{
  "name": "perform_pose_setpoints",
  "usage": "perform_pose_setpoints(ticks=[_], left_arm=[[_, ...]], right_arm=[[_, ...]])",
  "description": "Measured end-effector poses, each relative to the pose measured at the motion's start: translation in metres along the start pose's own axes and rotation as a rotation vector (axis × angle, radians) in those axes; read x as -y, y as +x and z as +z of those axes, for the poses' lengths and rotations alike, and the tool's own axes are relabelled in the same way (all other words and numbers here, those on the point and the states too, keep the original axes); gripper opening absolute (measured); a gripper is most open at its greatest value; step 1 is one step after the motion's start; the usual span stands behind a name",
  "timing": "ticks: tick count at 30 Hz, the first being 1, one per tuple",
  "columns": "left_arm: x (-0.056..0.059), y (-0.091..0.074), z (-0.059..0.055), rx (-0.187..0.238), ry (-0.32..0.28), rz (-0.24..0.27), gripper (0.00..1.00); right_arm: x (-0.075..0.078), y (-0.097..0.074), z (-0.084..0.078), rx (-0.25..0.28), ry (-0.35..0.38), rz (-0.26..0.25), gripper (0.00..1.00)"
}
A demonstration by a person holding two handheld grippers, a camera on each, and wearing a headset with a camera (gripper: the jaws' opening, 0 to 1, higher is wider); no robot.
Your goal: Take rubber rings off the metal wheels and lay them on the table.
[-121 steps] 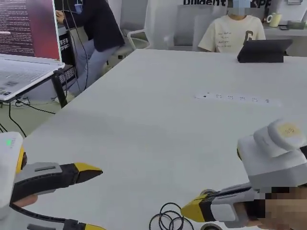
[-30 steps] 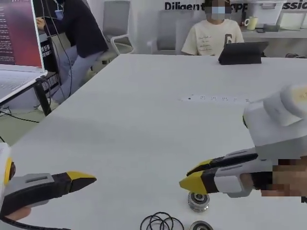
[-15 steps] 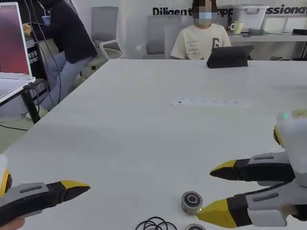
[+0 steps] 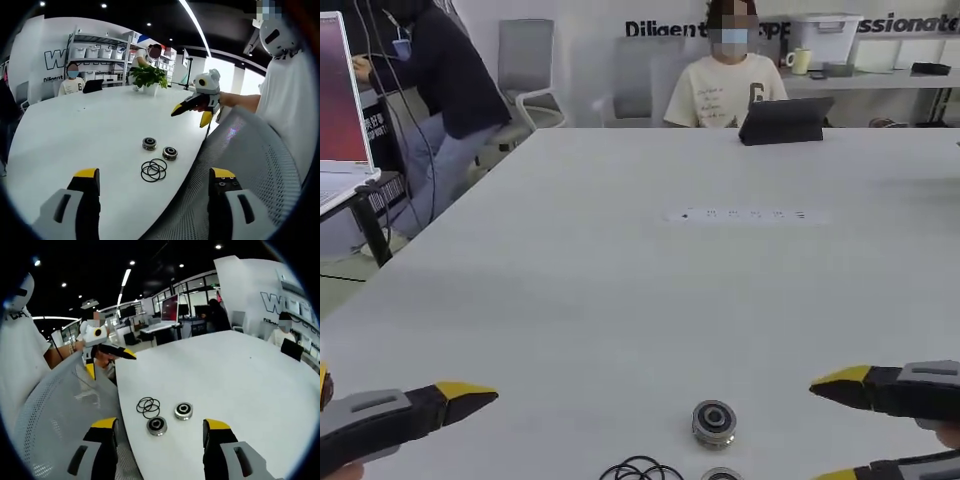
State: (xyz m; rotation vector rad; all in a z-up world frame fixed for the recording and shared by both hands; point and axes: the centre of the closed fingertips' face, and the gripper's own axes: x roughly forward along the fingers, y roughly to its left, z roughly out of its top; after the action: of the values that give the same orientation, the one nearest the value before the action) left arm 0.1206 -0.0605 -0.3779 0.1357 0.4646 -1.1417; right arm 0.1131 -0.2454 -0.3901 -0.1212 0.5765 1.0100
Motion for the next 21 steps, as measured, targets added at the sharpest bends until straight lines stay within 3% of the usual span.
perform_pose_setpoints(ticks=[11,21], left_arm=[[-0.005,-0.003,0.000,0.020,-0.018,0.027,0.88],[-0.005,-0.003,0.000,0.029,-0.034,0.035,0.88]], right_arm=[[0.000,-0.004,-0.031,-0.029,0.054,-0.053,0.78],[-0.003,-0.007,-0.048,-0.036,0.100,-0.083,0.87]])
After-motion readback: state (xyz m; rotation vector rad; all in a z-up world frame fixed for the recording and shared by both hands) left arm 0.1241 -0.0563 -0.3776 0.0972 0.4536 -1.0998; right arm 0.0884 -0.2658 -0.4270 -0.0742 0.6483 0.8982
